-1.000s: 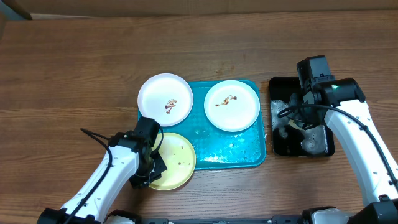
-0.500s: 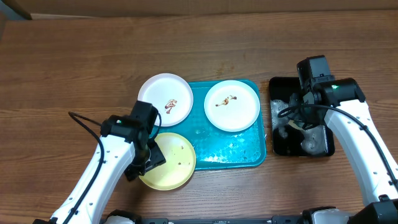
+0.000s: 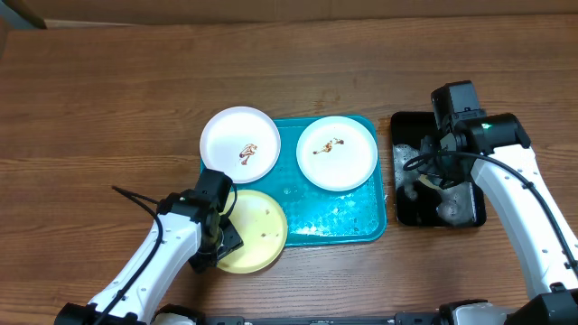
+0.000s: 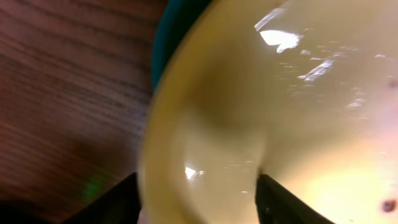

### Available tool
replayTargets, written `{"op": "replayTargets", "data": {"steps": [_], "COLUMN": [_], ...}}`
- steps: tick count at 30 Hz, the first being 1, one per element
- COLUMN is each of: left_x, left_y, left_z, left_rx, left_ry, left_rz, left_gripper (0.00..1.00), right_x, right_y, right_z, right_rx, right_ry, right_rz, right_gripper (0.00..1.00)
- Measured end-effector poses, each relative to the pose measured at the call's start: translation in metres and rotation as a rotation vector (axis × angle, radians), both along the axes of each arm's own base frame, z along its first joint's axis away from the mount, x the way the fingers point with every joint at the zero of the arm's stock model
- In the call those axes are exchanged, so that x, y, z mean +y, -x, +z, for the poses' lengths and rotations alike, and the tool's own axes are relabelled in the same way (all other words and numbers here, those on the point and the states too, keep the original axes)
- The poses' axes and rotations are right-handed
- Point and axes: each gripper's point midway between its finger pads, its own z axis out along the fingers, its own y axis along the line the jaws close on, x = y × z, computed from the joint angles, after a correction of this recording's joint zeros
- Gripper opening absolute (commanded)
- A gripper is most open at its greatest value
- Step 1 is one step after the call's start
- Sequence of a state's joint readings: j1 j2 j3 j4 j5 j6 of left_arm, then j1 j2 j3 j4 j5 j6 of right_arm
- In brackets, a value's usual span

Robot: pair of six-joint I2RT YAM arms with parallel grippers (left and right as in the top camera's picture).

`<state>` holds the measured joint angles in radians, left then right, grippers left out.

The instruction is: Clean dirty plates on tray and stack at the side

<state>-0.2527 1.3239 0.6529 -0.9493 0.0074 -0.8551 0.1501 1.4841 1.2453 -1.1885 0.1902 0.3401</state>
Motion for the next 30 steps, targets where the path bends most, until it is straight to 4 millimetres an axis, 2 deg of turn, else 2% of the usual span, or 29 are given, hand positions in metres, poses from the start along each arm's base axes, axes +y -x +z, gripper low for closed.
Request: {"op": "replayTargets", "data": {"steps": [2, 7, 20, 26, 30], "left_x": [-0.001, -0.004, -0.009, -0.015, -0.009], "left_y": [-0.002, -0.003, -0.003, -0.03, -0.046], "left_z": [-0.001, -0.001, 0.007, 0.035, 0.058], "left_rx": [-0.008, -0.014, -0.003, -0.093, -0.17], "left_ry": [0.007, 0.024, 0.052, 0.065, 0.001], "left_rz": [0.004, 0.004, 0.001, -0.037, -0.068], "left_gripper": [0.2, 0.04, 0.04, 0.04, 0.04], "right_x": [0.0, 0.0, 0.001, 0.017, 0.022], "right_y": [0.0, 0.0, 0.0, -0.003, -0.002], "right_z": [0.0, 0.0, 0.0, -0.001, -0.001], "right_rx": [0.001, 0.001, 0.001, -0.002, 0.002], "right_ry": [0.001, 0.0, -0.008, -0.086, -0.107], "right_rz": [0.0, 0.0, 0.002, 0.071, 0.092], "right_gripper": [0.04, 0.04, 0.04, 0.04, 0.04]}}
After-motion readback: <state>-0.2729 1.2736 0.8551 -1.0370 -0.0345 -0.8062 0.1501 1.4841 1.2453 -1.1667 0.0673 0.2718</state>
